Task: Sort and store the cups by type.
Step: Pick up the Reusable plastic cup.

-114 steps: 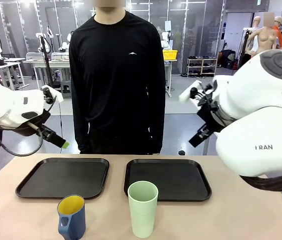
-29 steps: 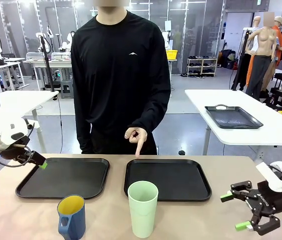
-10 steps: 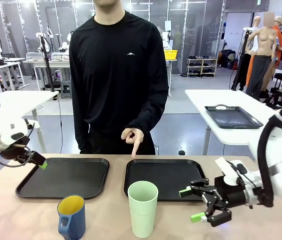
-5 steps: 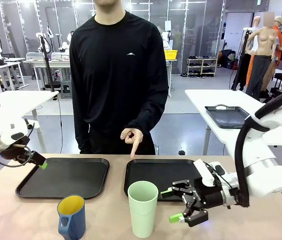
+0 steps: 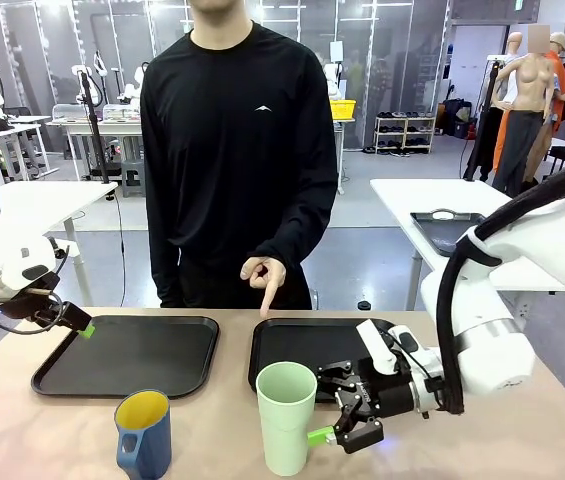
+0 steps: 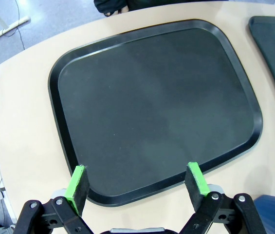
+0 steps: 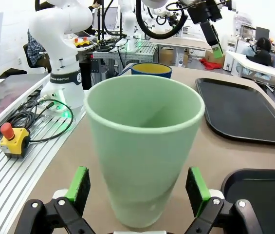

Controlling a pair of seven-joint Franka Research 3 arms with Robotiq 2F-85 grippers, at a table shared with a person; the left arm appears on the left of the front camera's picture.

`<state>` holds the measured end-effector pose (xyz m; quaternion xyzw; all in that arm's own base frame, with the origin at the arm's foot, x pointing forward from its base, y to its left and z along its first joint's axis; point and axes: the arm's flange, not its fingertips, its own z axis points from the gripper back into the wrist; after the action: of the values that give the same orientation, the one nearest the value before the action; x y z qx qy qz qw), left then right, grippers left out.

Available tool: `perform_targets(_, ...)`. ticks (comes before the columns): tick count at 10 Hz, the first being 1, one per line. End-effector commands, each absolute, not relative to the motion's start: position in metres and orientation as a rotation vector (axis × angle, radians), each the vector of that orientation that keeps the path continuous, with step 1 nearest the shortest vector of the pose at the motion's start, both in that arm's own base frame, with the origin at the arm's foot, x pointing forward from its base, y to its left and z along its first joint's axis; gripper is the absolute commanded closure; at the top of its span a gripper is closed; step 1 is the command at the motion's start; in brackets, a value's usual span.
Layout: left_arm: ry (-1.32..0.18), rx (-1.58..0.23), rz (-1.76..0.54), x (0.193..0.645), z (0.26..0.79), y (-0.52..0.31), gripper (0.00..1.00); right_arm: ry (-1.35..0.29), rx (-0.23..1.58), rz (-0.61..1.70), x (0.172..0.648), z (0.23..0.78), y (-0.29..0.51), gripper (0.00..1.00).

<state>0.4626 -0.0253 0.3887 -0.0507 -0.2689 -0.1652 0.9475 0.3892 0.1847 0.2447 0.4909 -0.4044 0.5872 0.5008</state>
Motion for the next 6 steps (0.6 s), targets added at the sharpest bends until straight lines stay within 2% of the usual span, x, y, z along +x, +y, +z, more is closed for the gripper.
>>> perform_targets(1, -0.549, -0.101, -0.337, 0.463, 0.390, -0.025, 0.00, -0.982, 1.183, 1.412, 0.391, 0.241, 0.200, 0.00)
perform_targets(6, -0.549, -0.101, -0.337, 0.463, 0.390, -0.025, 0.00, -0.949, 1.236, 1.430, 0.391, 0.239, 0.220, 0.00)
